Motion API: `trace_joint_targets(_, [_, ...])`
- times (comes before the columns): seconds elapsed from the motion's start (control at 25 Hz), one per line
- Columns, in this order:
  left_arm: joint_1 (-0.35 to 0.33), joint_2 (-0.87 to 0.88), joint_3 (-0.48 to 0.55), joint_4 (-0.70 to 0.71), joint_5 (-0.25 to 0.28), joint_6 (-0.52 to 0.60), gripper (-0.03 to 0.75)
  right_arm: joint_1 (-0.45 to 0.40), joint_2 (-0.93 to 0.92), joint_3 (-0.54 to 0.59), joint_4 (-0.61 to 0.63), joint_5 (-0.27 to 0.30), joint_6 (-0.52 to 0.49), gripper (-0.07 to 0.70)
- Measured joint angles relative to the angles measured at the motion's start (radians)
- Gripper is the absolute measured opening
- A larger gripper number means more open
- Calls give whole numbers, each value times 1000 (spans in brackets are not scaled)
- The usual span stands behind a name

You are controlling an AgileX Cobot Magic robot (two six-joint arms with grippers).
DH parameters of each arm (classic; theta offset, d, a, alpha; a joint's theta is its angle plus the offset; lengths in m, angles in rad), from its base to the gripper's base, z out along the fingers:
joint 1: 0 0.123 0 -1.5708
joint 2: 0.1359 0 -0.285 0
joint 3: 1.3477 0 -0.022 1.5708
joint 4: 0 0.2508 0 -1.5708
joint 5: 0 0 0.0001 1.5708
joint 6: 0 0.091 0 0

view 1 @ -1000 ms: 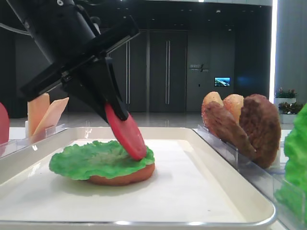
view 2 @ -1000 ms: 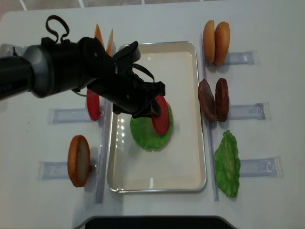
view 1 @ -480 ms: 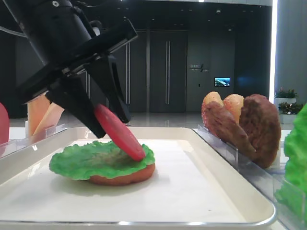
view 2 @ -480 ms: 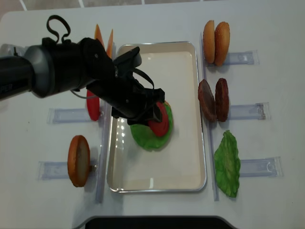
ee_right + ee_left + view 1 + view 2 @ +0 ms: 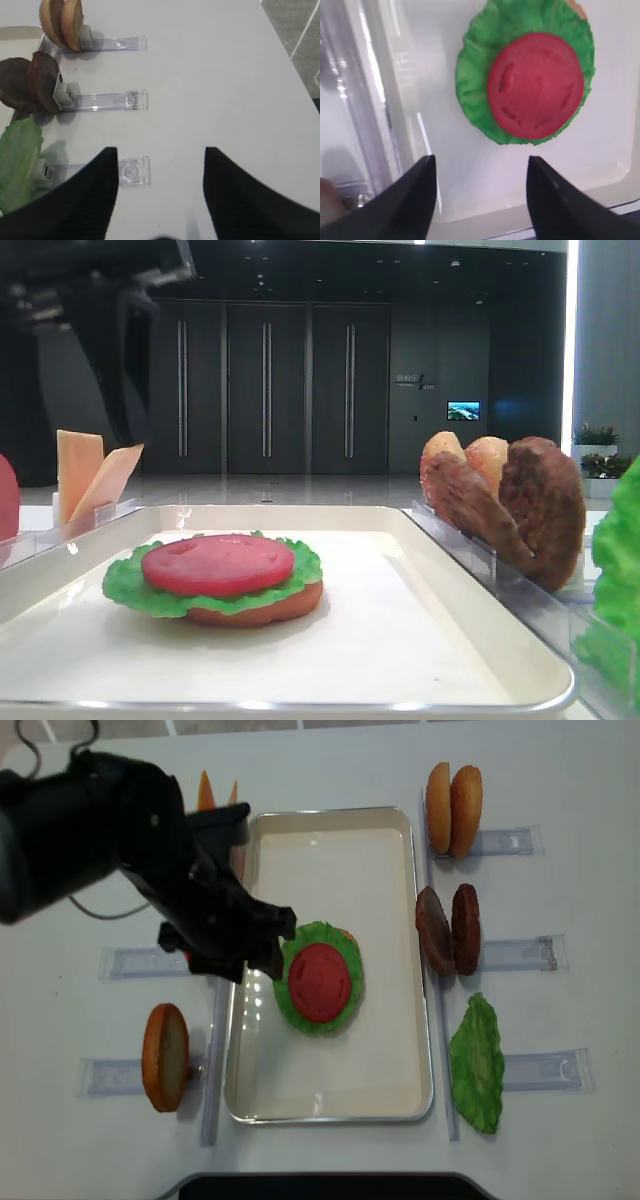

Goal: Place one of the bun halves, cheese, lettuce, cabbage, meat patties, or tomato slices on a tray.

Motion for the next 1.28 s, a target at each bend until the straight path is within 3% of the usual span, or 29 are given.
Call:
trace_joint_targets(0.24, [0,-68,-201,205,188,-109,437,0,0,0,0,0,0,369])
trace_joint_targets(0.4, [15,-63,-274,306,260,-129,437,0,0,0,0,0,0,369])
trace_joint_targets(0.48, [70,-53,-280,307,277,-105,437,0,0,0,0,0,0,369])
trace_joint_targets(0.72, [385,-22,-281,338,292,120,437,0,0,0,0,0,0,369])
trace_joint_targets(0.88, [502,-25,-279,387,313,197,437,0,0,0,0,0,0,369])
trace_joint_targets(1.0, [532,-89,-199,391,326,215,437,0,0,0,0,0,0,369])
trace_joint_targets(1.28, [532,-496,315,343,218,233,423,0,0,0,0,0,0,369])
